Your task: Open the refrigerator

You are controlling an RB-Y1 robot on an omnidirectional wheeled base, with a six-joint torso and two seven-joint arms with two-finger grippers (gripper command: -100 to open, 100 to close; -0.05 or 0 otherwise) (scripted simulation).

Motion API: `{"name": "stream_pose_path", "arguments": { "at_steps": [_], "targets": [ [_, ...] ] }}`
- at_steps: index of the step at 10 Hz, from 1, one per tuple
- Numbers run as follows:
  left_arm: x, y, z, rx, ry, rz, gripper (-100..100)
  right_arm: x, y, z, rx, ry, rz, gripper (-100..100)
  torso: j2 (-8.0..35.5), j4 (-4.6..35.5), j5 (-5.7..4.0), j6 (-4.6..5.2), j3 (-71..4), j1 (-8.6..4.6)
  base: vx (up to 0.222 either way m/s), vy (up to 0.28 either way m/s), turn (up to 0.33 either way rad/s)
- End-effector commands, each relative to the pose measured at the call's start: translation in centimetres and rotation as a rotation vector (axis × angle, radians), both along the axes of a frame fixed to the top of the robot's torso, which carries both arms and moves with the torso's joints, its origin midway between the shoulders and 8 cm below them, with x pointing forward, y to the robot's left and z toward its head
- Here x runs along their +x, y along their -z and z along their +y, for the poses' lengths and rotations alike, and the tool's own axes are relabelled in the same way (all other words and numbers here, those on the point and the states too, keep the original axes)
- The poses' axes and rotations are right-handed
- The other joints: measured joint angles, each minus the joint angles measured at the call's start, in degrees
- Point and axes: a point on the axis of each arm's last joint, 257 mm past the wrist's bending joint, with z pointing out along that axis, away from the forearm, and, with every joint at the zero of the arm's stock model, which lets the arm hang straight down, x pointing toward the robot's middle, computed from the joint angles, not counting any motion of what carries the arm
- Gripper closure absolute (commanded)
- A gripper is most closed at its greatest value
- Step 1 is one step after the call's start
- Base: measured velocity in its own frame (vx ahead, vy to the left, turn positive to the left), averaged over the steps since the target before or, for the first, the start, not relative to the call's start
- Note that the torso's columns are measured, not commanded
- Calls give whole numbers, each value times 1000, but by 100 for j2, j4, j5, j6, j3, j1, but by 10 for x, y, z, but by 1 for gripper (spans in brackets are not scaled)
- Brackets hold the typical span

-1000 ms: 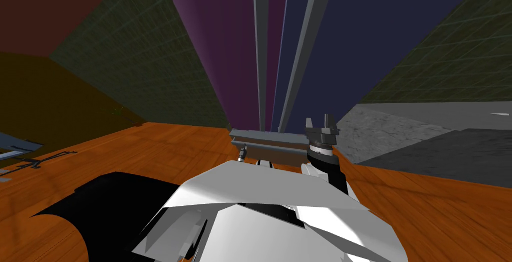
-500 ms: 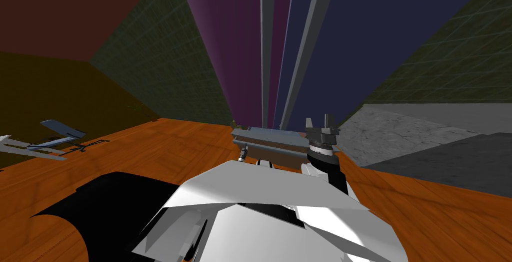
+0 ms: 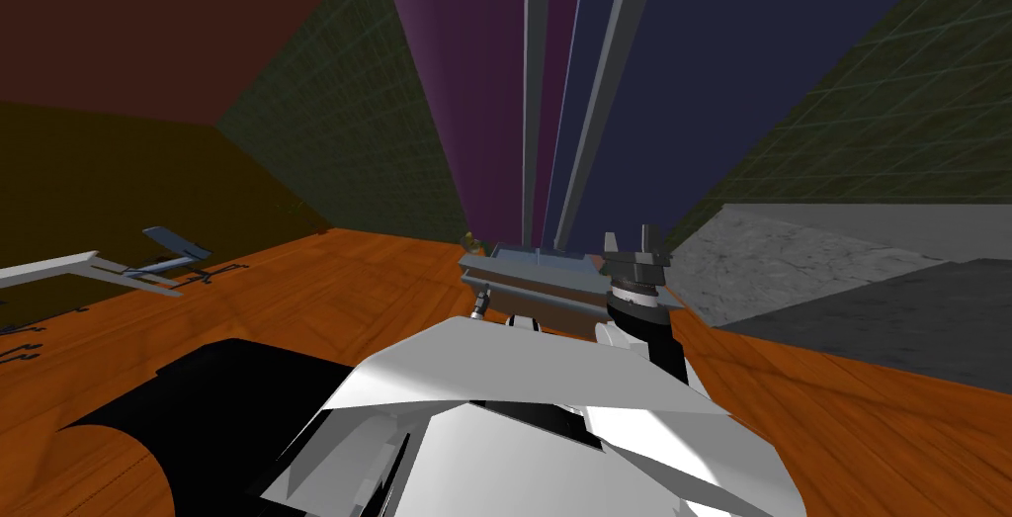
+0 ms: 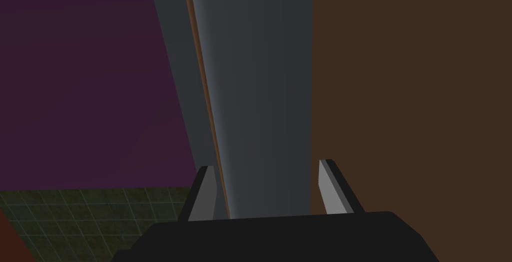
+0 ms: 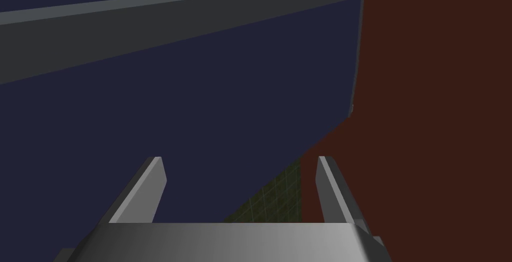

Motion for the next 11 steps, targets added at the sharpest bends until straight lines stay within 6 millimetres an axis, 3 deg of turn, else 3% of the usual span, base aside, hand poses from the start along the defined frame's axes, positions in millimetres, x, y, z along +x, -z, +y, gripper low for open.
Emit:
{"name": "stream_pose_path", "arguments": {
  "at_steps": [1, 3, 4, 5, 6, 11],
  "targets": [
    [-7, 6, -3, 0, 13, 17, 100, 0, 0, 0, 0, 0, 0, 0, -2, 0, -1, 4, -2, -9, -221, 4, 29],
    [-9, 5, 1, 1, 12, 14, 100, 0, 0, 0, 0, 0, 0, 0, -57, 3, -6, 12, -33, -12, -128, 15, 21],
    [7, -1, 3, 2, 9, 8, -100, 0, 0, 0, 0, 0, 0, 0, -34, -1, -7, 3, -25, -5, -140, 11, 11],
    [21, -5, 3, 2, 10, 8, -100, 0, 0, 0, 0, 0, 0, 0, -27, 6, -9, 0, -18, -6, -81, -13, 4],
    [21, -5, 3, 2, 10, 8, -100, 0, 0, 0, 0, 0, 0, 0, -30, 8, -13, -2, -21, -11, -44, -14, 0],
    [86, -33, 5, 2, 15, 0, -100, 0, 0, 0, 0, 0, 0, 0, 6, 20, -14, -4, -2, -4, -109, -7, 7]
  ]
}}
